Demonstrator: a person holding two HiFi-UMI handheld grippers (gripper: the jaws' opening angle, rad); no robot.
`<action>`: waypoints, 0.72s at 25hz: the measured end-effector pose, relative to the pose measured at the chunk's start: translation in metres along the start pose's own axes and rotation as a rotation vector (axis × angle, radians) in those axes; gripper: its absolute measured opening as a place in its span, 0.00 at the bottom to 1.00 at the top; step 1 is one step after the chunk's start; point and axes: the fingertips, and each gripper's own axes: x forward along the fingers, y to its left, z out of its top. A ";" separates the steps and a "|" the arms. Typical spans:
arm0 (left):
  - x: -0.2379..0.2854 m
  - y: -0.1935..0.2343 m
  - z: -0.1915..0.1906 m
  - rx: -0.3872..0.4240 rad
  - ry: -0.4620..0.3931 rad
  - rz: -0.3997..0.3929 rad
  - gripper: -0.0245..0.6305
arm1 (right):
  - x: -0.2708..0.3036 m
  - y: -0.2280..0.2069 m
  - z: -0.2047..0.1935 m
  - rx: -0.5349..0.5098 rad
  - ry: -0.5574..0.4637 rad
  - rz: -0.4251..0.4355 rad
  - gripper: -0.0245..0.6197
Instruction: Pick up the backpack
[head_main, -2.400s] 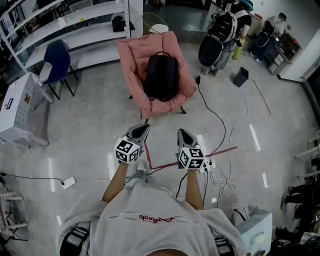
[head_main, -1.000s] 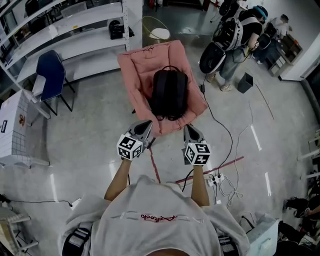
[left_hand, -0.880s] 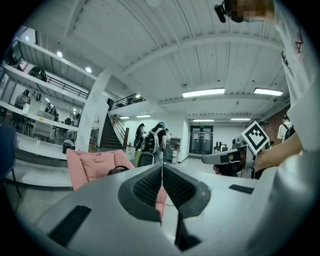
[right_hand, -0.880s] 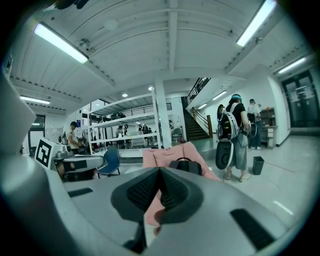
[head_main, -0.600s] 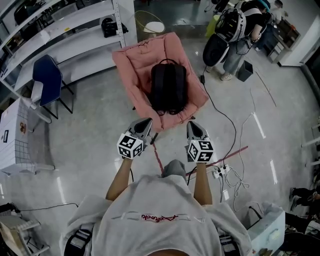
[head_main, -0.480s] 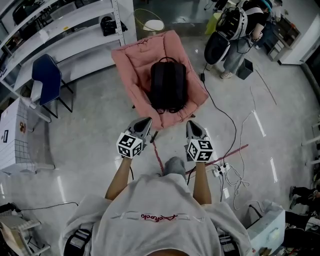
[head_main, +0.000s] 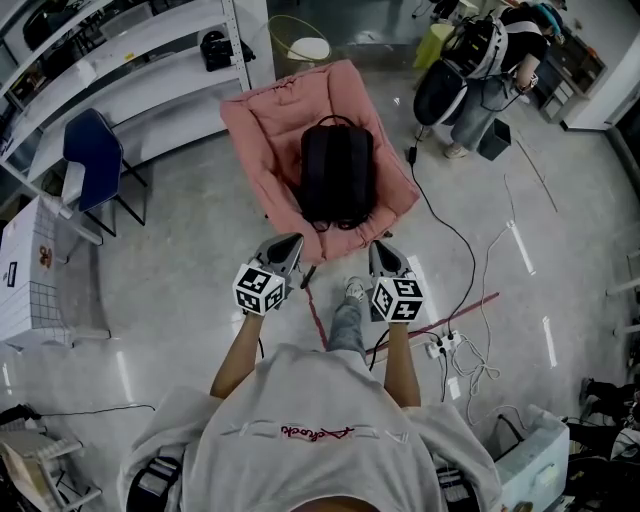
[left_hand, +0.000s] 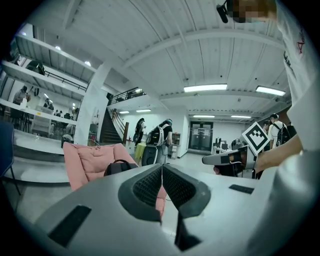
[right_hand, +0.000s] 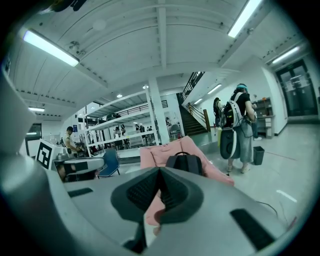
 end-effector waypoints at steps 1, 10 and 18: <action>0.004 0.003 0.000 0.000 0.004 0.000 0.06 | 0.005 -0.002 0.001 0.005 0.000 0.001 0.07; 0.055 0.033 0.006 -0.007 0.021 0.028 0.06 | 0.053 -0.041 0.021 0.038 -0.008 0.008 0.07; 0.117 0.062 0.018 -0.025 0.032 0.071 0.06 | 0.110 -0.083 0.049 0.021 0.018 0.046 0.07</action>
